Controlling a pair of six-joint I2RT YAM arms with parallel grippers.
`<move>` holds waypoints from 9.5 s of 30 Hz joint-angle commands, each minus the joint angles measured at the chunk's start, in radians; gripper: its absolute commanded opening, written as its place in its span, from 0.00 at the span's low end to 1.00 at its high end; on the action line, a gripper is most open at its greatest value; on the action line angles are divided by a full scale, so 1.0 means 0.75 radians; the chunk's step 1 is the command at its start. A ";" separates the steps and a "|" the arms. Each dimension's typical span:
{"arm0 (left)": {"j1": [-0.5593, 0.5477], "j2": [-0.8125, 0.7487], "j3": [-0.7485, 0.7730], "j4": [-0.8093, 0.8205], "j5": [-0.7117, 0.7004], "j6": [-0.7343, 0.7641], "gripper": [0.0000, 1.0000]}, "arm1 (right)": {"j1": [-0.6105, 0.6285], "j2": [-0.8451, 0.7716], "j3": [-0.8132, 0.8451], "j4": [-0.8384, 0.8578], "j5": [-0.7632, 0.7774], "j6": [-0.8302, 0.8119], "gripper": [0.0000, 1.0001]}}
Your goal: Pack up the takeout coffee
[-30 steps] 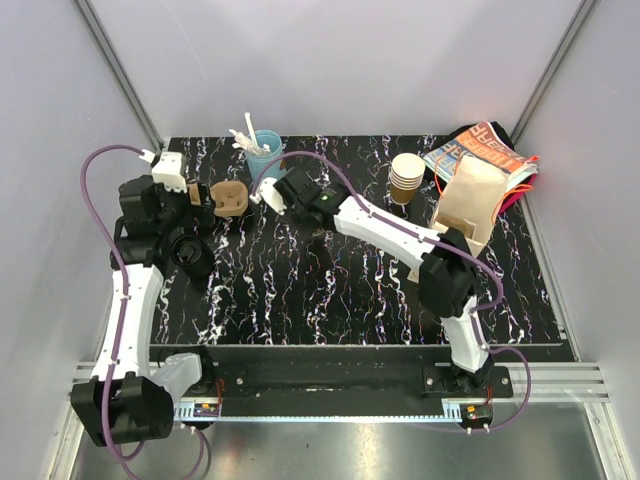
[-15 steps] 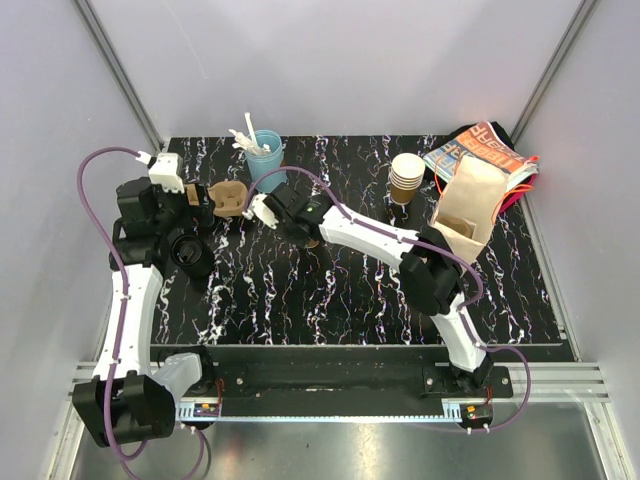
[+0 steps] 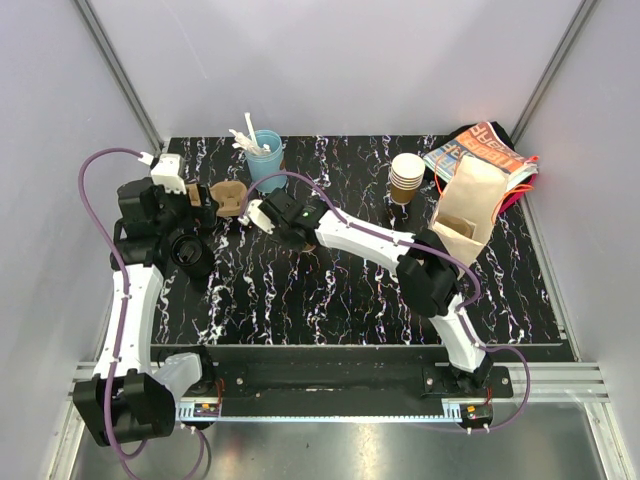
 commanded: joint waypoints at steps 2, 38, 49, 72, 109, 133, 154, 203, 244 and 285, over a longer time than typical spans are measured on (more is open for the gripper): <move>0.008 0.000 0.015 0.067 0.130 -0.015 0.99 | 0.013 -0.112 0.007 0.033 0.029 -0.009 0.48; -0.973 0.274 0.881 -0.033 0.418 -0.191 0.99 | -0.263 -0.427 0.571 0.012 0.438 0.686 1.00; -1.448 0.654 1.293 -0.367 0.158 0.251 0.99 | -0.300 -0.405 0.710 -0.002 0.726 0.929 1.00; -1.618 1.014 1.827 -0.412 0.410 0.233 0.99 | -0.294 -0.329 0.959 0.026 0.534 1.095 1.00; -1.330 0.462 0.966 0.332 -1.604 0.169 0.99 | -0.206 -0.595 0.606 0.440 1.236 0.670 1.00; -1.438 0.538 0.829 1.243 -2.026 1.375 0.99 | -0.206 -0.660 0.136 1.501 1.303 -0.420 0.99; -1.692 0.613 1.011 1.775 -2.089 2.666 0.99 | -0.596 -0.607 -0.043 2.994 1.360 -1.510 1.00; -1.283 0.254 1.011 0.026 -1.877 1.098 0.99 | -0.729 -1.282 -0.378 0.942 0.960 -0.206 1.00; -0.170 0.345 0.191 -0.541 -0.455 0.507 0.90 | -0.705 -1.411 -0.499 0.243 0.246 0.032 1.00; -0.147 0.499 0.111 -0.518 -0.357 0.513 0.19 | -0.705 -1.401 -0.568 0.243 0.186 0.075 1.00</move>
